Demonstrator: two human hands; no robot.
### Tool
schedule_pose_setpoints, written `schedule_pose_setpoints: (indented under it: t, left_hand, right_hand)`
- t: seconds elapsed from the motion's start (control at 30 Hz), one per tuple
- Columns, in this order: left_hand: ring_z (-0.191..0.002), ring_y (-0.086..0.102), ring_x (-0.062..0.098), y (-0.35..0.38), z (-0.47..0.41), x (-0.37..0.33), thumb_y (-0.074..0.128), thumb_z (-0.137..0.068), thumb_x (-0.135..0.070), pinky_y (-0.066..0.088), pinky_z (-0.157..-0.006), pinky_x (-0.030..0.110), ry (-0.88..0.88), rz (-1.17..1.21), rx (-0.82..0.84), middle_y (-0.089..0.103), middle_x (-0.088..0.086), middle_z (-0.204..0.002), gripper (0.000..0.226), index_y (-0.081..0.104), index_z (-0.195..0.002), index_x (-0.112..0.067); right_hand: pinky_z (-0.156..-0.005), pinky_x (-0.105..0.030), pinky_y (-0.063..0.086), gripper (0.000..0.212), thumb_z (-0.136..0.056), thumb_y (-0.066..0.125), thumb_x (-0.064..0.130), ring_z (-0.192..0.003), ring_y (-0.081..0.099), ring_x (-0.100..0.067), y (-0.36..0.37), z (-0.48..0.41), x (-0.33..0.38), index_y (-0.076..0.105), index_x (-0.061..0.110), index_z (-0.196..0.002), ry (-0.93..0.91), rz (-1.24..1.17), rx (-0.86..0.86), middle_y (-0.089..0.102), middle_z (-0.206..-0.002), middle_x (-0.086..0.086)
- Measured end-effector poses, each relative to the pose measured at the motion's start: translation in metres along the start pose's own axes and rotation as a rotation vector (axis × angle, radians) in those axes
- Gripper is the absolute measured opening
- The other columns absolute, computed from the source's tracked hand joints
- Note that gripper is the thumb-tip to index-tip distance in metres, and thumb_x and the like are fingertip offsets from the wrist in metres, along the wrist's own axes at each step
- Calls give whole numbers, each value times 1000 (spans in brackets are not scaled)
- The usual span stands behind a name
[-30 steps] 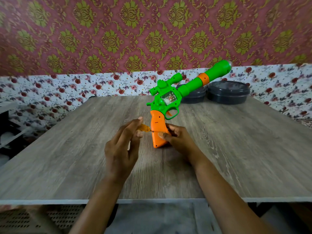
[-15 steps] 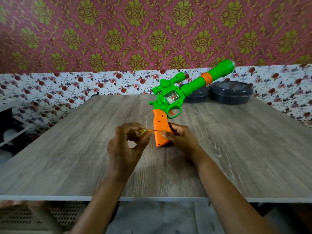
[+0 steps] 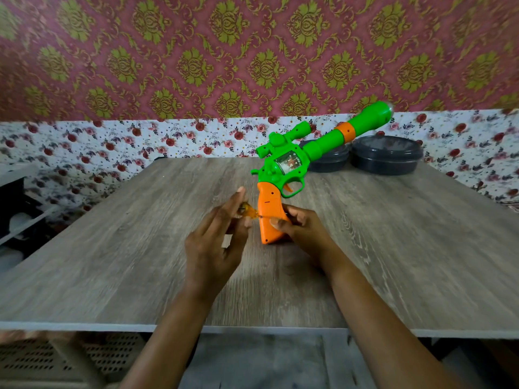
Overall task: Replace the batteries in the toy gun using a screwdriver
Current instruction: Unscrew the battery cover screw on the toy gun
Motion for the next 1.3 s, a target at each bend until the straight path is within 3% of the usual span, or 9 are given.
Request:
schedule_pose_setpoints:
  t: [0.07, 0.23, 0.4, 0.6, 0.77, 0.83, 1.0, 1.17, 1.3]
  left_hand:
    - [-80, 61, 3, -1, 0, 1, 61, -84, -20, 47, -67, 9, -40, 29, 7, 68, 3, -95, 32, 52, -114, -15]
    - [-80, 61, -9, 1, 1, 5, 66, -79, -27, 48, -66, 5, -161, 186, 11, 63, -11, -91, 25, 46, -92, -22]
    - [-84, 63, 9, 2, 0, 6, 62, -84, -16, 51, -71, 9, -84, 97, 25, 67, 7, -95, 31, 50, -113, -18]
    - [-84, 67, 3, -1, -1, 2, 45, -90, -10, 53, -72, 11, -48, 128, -10, 62, 1, -111, 37, 46, -127, -12]
    - [-83, 63, -8, -2, -1, 5, 45, -97, -25, 48, -70, 3, -45, 72, -50, 65, 4, -111, 36, 44, -131, -12]
    - [-78, 64, -1, -3, 1, 7, 53, -92, -26, 47, -68, 3, -58, 47, -69, 65, -2, -104, 36, 48, -126, -14]
    - [-71, 57, -10, -6, 2, 13, 67, -80, -32, 45, -63, 4, -154, 103, -127, 58, -17, -82, 24, 58, -93, -14]
    - [-74, 60, -6, -9, 1, 15, 63, -84, -41, 47, -66, 8, -252, 213, -222, 60, -16, -86, 23, 51, -91, -23]
    - [-74, 62, 13, -15, -1, 31, 49, -93, -43, 55, -66, 30, -474, 426, -374, 62, -5, -82, 16, 41, -90, -30]
  right_hand:
    - [-77, -16, 51, 34, -88, 57, 3, -92, 61, -12, 0, 1, 1, 57, 8, -122, -16, 1, 5, 64, -107, -5]
    - [-90, -38, 50, 32, -88, 56, 3, -100, 61, -21, 0, 1, 0, 59, 8, -119, -20, 1, 11, 65, -110, -13]
    - [-91, -38, 49, 33, -88, 56, 1, -99, 61, -20, 0, 0, -1, 58, 5, -121, -20, -1, 0, 65, -114, -18]
    - [-91, -34, 51, 35, -88, 58, 5, -99, 62, -18, 0, -2, -5, 58, 10, -122, -6, -21, 7, 66, -110, -9]
    - [-86, -27, 51, 34, -87, 58, 3, -94, 62, -14, 0, -2, -4, 59, 7, -121, -10, -20, -3, 66, -108, -9]
    - [-87, -30, 51, 34, -88, 58, 5, -96, 62, -15, -1, -1, -4, 59, 9, -121, -4, -18, -4, 66, -109, -9]
    - [-88, -33, 51, 30, -87, 58, 4, -94, 62, -15, -1, 0, -3, 61, 15, -115, -31, -20, 8, 66, -106, -8]
    - [-84, -31, 52, 28, -87, 58, 6, -90, 63, -12, -2, 3, 0, 61, 14, -115, -53, -23, 25, 67, -104, -9]
    - [-73, -22, 54, 30, -85, 64, 12, -86, 63, -7, 0, 6, 3, 61, 18, -114, -78, 2, 8, 68, -98, -5]
Point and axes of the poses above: each hand's wrist, its own z-axis away from the middle knuckle, its own y-axis out of the palm, x = y × z, the point moved 5 cm from there along -z, towards the middle knuckle
